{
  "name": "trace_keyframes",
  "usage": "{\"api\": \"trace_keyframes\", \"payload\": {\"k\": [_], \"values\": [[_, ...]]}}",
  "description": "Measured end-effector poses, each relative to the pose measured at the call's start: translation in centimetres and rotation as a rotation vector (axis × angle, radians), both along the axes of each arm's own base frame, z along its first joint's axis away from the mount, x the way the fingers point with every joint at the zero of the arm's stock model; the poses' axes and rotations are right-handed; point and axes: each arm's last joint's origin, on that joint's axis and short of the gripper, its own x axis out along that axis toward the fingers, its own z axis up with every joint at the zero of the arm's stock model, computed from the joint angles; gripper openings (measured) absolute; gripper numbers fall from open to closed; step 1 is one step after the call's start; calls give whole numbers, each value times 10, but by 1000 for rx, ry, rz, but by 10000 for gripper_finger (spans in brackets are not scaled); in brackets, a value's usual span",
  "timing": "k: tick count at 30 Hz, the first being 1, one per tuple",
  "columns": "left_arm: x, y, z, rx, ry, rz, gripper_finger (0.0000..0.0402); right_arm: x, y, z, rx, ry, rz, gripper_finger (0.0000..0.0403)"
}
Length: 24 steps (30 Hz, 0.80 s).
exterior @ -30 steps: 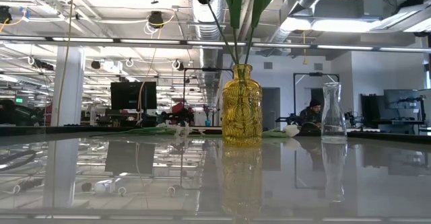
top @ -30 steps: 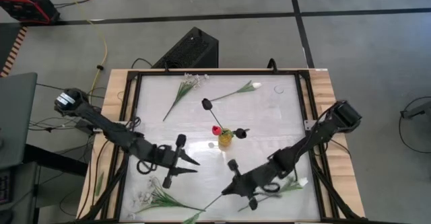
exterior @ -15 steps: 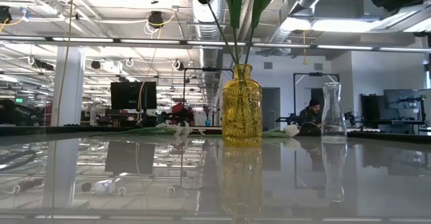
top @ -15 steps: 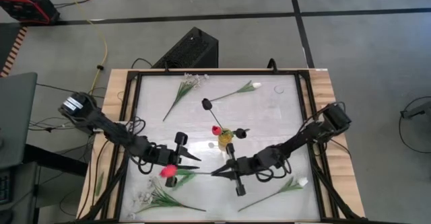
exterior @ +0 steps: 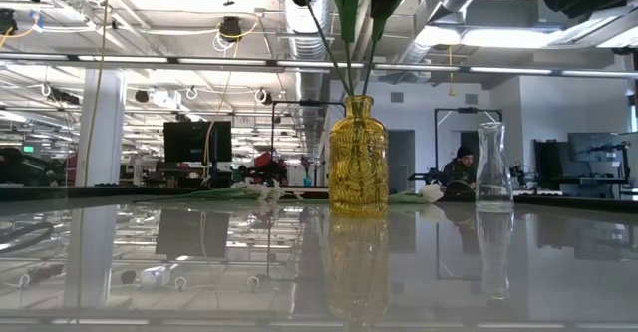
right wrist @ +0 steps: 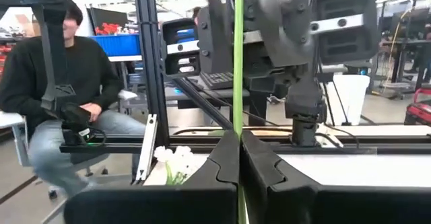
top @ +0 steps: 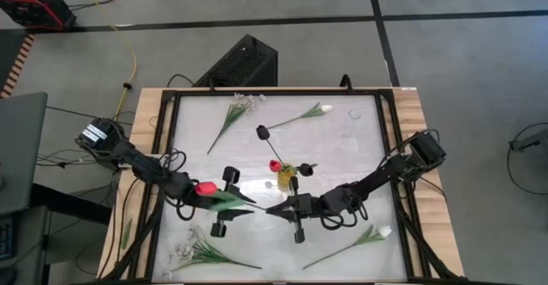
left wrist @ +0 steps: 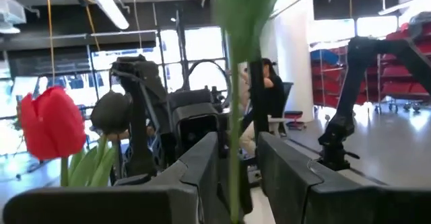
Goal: Sort flowers into vase by color
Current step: Put the red tulip into the yellow vase
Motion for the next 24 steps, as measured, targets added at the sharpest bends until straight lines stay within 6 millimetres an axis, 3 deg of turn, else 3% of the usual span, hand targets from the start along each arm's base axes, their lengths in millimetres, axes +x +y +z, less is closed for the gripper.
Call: {"api": "trace_keyframes", "payload": {"k": [9,15,24], "values": [[1,2,0,-21,2,-1,91,0,0,-2,20,17,-4,29],[1,2,0,-30,5,1,11,0,0,-3,-33,27,-9,43],[1,2,0,-84,20,-16,1,0,1,-2,-43,23,-9,86]]}}
